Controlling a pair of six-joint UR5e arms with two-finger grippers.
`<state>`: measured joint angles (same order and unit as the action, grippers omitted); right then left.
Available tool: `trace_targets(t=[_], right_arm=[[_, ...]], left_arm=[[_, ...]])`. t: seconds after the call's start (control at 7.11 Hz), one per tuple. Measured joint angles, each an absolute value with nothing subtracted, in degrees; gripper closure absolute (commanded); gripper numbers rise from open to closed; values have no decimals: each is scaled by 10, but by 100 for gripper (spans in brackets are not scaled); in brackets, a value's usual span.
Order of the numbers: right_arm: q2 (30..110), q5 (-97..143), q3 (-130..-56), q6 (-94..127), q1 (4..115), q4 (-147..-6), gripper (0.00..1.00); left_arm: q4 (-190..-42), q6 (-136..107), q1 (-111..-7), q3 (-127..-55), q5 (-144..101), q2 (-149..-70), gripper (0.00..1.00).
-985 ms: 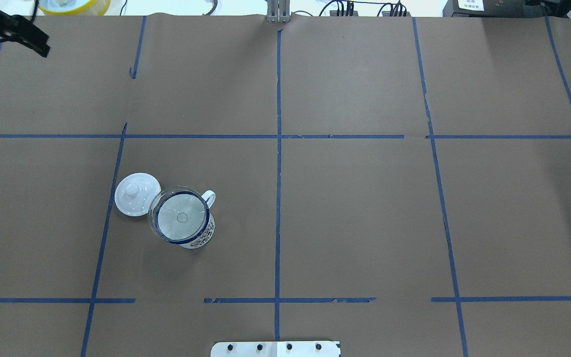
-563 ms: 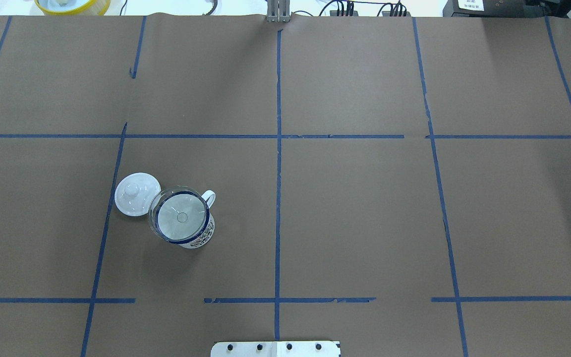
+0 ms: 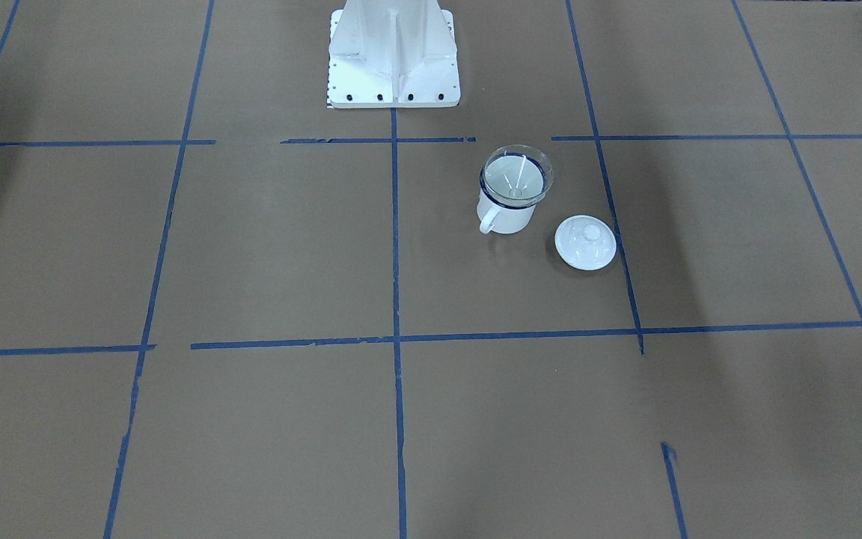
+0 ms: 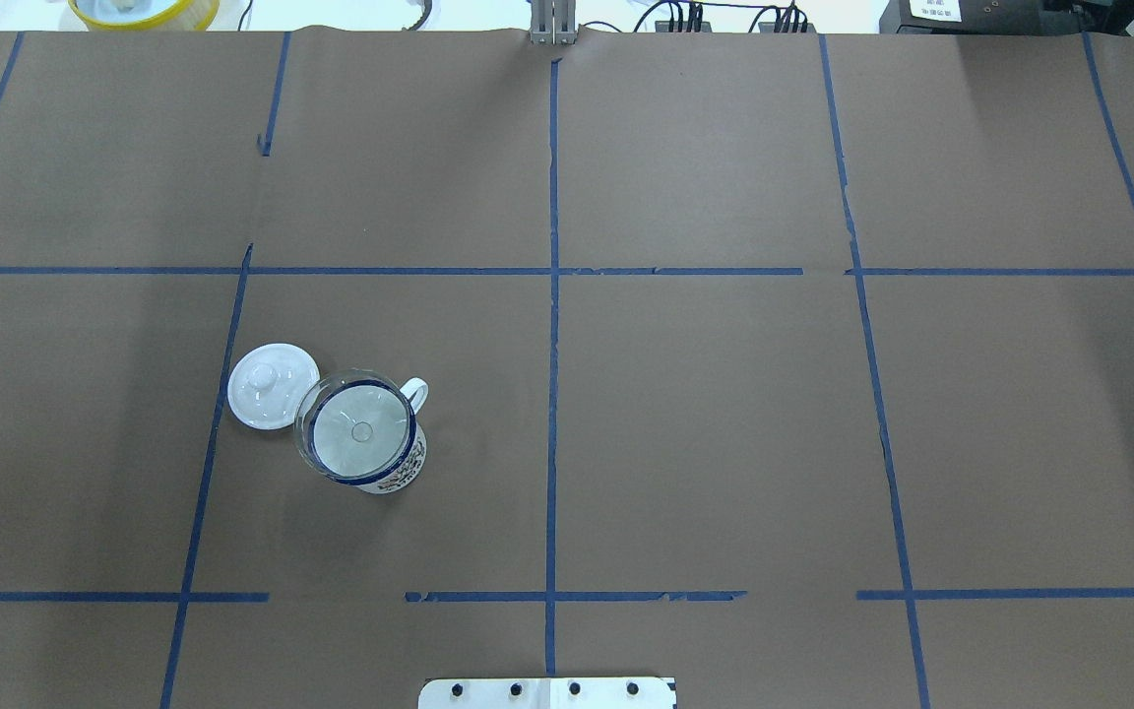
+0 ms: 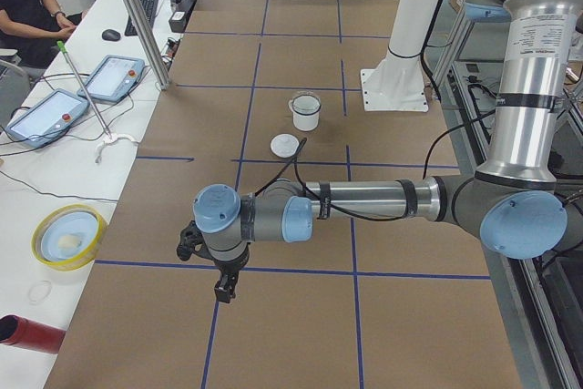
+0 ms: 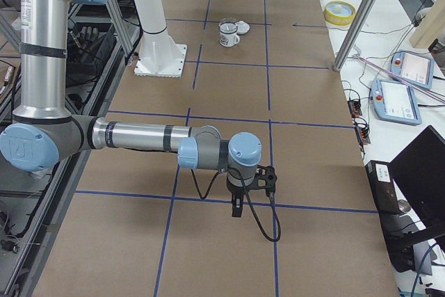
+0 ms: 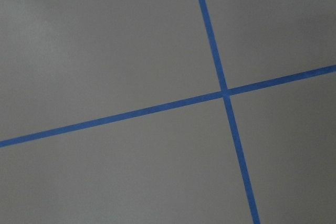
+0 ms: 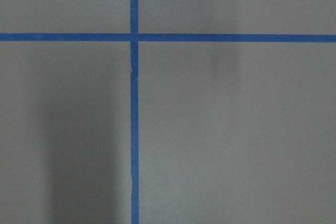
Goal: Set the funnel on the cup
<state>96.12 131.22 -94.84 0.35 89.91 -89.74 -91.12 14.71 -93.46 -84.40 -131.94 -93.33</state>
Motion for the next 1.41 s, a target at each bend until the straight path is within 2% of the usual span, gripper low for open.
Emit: trace_targets(t=[0.42,0.84,1.41], right_arm=[[961,1312,-948,4,899,-897,0],[961,1312,-949,4,899,-897,0],[961,1312,-949,4,899,-897,0]], left_arm=[[-896,142,-934,-854,-1334,-931,0],[-830,140,-934,-908,-1353,-931,0],[-822,140,-934,-909,-1356,-931,0]])
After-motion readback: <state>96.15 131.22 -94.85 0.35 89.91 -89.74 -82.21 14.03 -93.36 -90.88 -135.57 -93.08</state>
